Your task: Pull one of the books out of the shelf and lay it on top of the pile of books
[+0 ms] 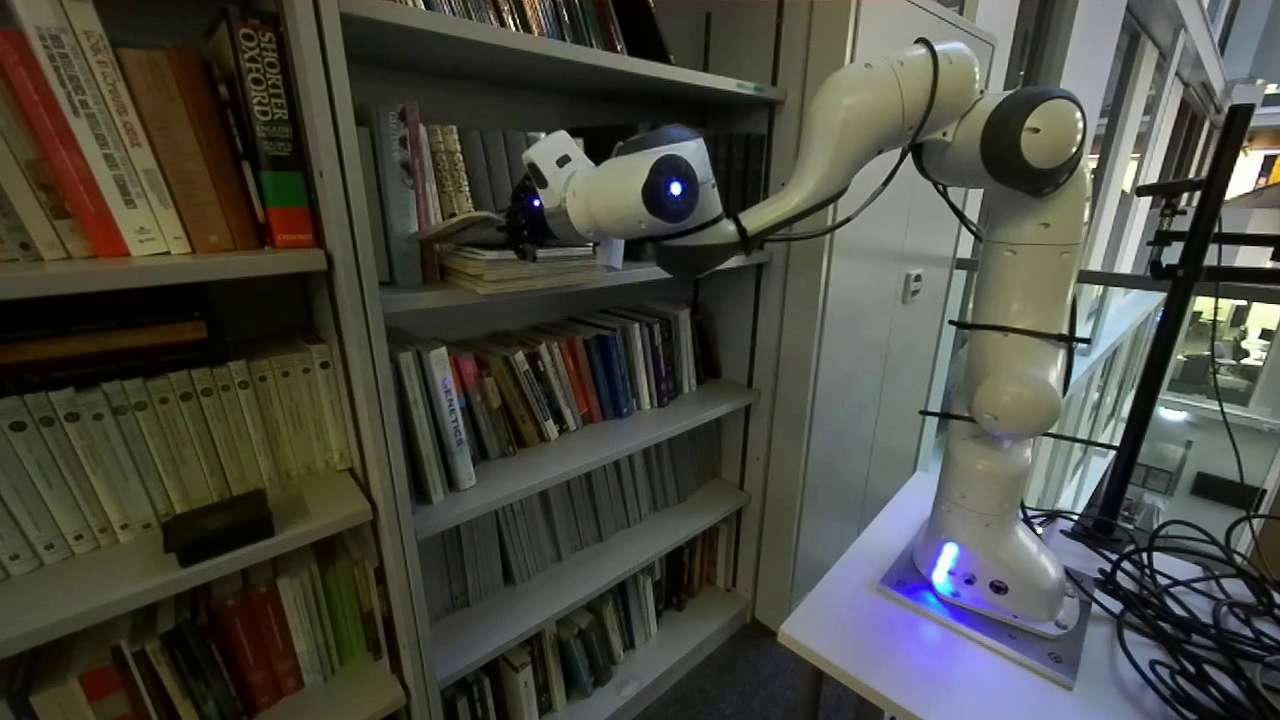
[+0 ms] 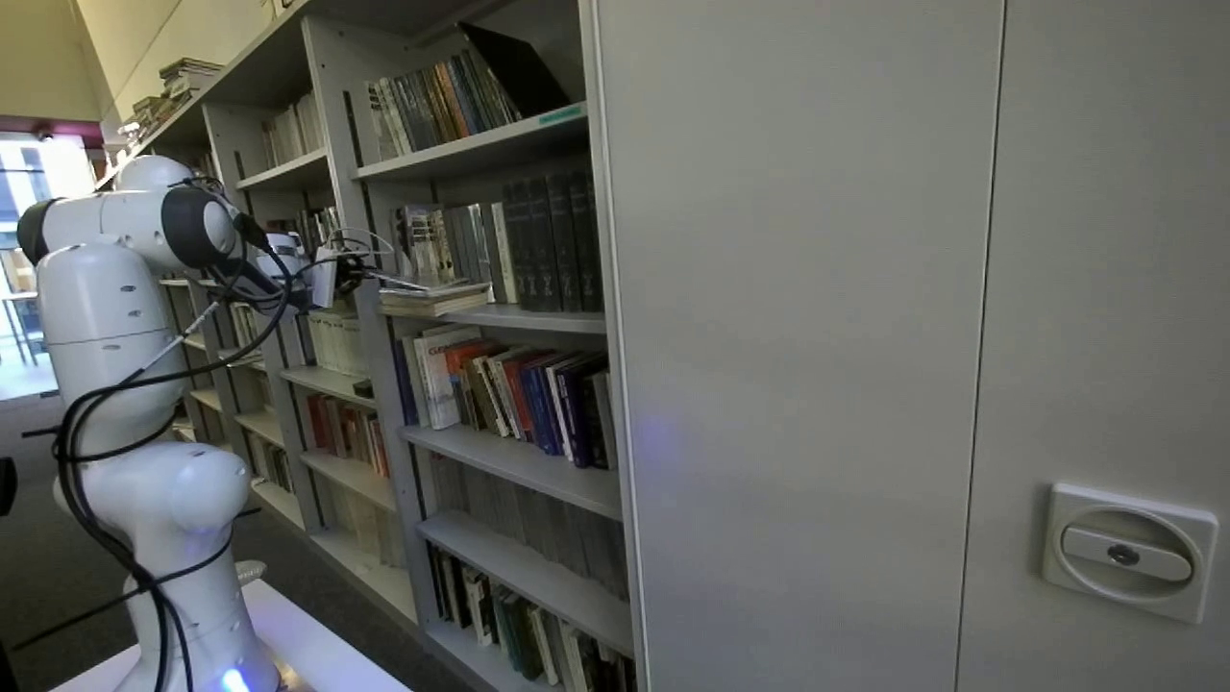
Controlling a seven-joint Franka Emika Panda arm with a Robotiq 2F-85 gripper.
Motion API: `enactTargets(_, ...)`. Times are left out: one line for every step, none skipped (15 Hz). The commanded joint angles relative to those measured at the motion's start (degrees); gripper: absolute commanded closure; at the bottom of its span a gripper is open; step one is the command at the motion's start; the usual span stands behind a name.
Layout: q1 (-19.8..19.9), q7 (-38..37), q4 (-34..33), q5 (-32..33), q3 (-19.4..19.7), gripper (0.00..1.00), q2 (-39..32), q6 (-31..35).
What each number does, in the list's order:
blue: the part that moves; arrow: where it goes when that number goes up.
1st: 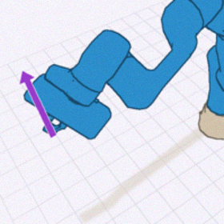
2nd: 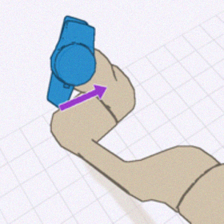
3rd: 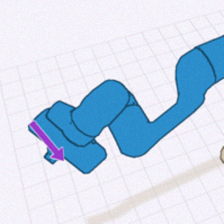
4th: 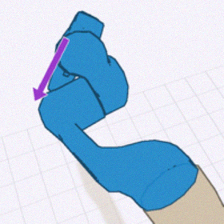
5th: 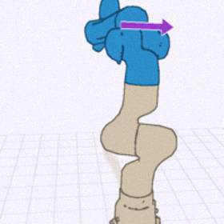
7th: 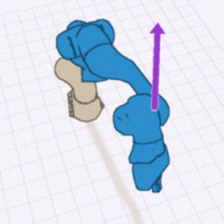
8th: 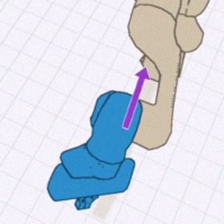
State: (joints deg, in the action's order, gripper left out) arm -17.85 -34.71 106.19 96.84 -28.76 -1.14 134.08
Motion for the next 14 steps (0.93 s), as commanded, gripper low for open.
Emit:
enactTargets(-0.99, 0.07, 0.76, -2.30, 3.73, 0.98, 3.02, -0.40)
enactTargets(-1.00, -0.05, 1.07, -2.26, 4.14, 0.98, 3.63, -0.29)
enactTargets(-1.02, 0.07, 1.11, -2.47, 4.55, 0.98, 3.99, -0.07)
enactTargets(-1.02, 0.19, 1.08, -2.59, 4.96, 0.98, 4.39, 0.11)
enactTargets(-0.97, 0.13, 1.14, -2.37, 5.25, 0.98, 4.70, 0.17)
enactTargets(-0.91, 0.17, 1.27, -2.43, 5.55, 0.98, 5.02, 0.28)
enactTargets(-0.75, 0.32, 1.49, -2.83, 5.95, 0.98, 5.51, 0.45)
enactTargets(-0.61, 0.40, 1.72, -3.03, 6.35, 0.98, 6.00, 0.75)
enactTargets(-0.50, 0.44, 1.82, -3.21, 6.74, 0.98, 6.45, 1.37)
enactTargets(-0.44, 0.46, 1.72, -3.35, 7.09, 0.98, 6.62, 1.97)
enactTargets(-0.37, 0.38, 1.67, -2.93, 7.45, 0.98, 6.79, 2.78)
enactTargets(-0.33, 0.23, 1.68, -2.57, 7.78, 0.98, 7.08, 3.85)
enactTargets(-0.37, 0.30, 1.73, -2.65, 8.05, 0.98, 7.48, 4.90)
enactTargets(-0.43, 0.46, 1.82, -3.11, 8.28, 0.98, 7.87, 5.91)
